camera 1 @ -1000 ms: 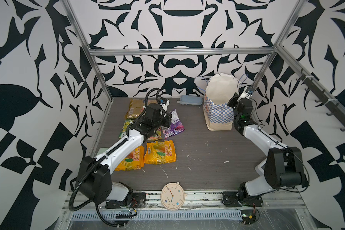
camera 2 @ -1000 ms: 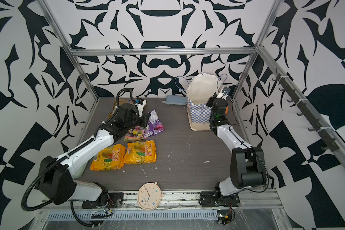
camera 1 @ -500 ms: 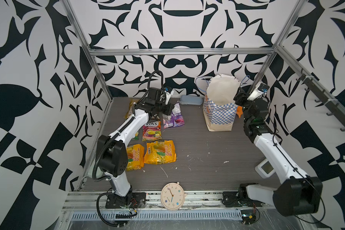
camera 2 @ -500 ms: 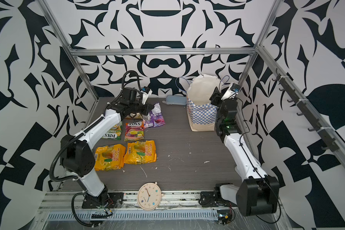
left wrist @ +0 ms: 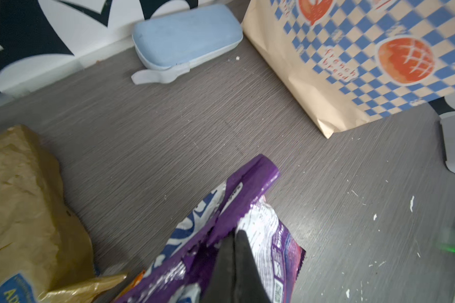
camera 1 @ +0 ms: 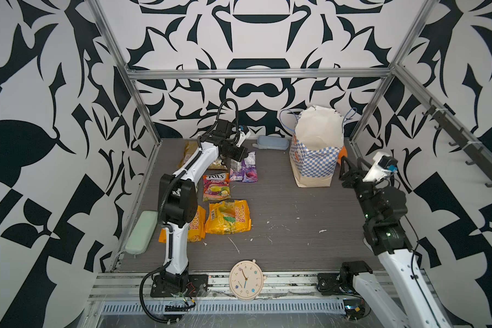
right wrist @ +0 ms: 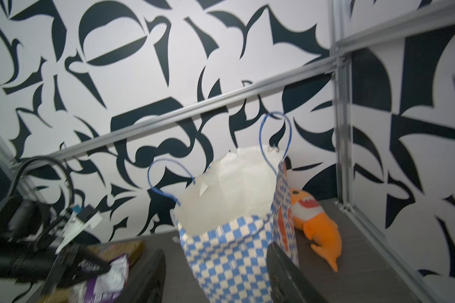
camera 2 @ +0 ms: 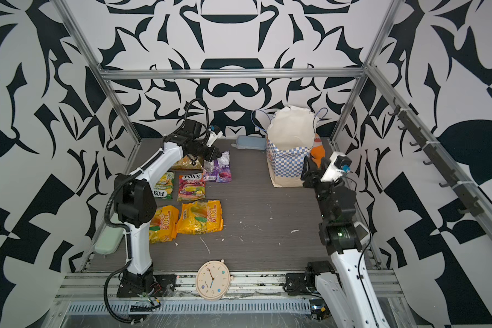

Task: Take the snacks out of the paper bag
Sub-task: Place the snack at the top-center of the table.

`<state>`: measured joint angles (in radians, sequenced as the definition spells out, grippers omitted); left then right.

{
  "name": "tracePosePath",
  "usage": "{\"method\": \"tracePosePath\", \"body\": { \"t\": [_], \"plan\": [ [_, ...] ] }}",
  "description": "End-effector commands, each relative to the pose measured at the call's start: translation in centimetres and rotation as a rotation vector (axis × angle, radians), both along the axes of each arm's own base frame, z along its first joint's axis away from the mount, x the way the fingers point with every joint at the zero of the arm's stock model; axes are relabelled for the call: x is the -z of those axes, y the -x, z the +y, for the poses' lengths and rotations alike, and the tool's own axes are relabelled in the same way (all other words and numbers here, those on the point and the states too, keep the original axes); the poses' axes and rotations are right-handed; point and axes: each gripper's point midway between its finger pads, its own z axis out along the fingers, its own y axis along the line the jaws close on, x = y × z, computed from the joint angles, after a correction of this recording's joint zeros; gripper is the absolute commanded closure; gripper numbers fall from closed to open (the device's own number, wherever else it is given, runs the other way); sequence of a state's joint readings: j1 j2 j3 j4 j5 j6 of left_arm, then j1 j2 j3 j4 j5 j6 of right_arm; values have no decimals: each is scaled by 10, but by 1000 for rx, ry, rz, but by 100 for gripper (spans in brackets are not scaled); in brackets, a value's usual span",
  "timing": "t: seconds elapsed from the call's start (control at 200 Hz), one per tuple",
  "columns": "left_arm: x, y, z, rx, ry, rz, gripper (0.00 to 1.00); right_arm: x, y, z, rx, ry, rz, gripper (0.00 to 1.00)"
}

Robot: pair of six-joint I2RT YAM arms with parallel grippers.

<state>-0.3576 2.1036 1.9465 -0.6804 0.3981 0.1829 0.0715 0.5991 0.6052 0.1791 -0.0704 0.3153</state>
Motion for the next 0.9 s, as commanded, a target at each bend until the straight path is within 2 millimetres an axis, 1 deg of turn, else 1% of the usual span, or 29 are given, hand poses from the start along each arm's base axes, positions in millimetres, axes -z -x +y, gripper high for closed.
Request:
{"method": "tracePosePath", "body": {
  "t": [0.0, 0.055, 0.08, 0.135, 0.185, 0.255, 0.325, 0.405, 0.485, 0.575, 0.635, 0.7, 0.805, 0.845, 0.895],
  "plan": [
    [5, 3, 0, 53, -4, 45, 100, 15, 18, 26, -162, -14, -20, 38],
    [11, -3, 1, 40, -7, 65, 100, 25, 24, 30, -188, -32, -16, 39],
    [14, -5, 1, 32, 1, 80, 100, 26, 28, 32, -201, -41, -25, 39],
    [20, -5, -5, 40, 29, 114, 100, 34, 32, 37, -236, -51, -22, 39],
    [26, -5, -9, 42, 49, 139, 100, 38, 36, 43, -273, -44, -20, 39],
    [38, -9, -11, 27, 52, 163, 100, 43, 41, 51, -316, -17, -18, 40],
    [52, -12, -11, 17, 50, 179, 100, 46, 47, 56, -344, 20, -37, 42],
    [64, -14, -12, 13, 47, 201, 100, 49, 54, 59, -361, 59, -61, 41],
    [72, -14, -12, 18, 39, 213, 100, 56, 53, 61, -372, 78, -40, 39],
    [83, -13, -11, 19, 22, 226, 100, 71, 48, 75, -450, 72, 27, 38],
    [89, -13, -10, 22, 13, 238, 100, 86, 44, 86, -496, 57, 85, 38],
    [93, -14, -9, 17, 0, 237, 100, 98, 41, 93, -491, 45, 103, 38],
    [103, -17, -6, 7, -18, 229, 100, 110, 41, 105, -467, 56, 83, 38],
    [106, -19, -5, 4, -26, 232, 92, 115, 39, 108, -453, 70, 94, 39],
    [106, -19, -6, 6, -30, 239, 92, 119, 37, 113, -452, 85, 104, 40]
  ]
}}
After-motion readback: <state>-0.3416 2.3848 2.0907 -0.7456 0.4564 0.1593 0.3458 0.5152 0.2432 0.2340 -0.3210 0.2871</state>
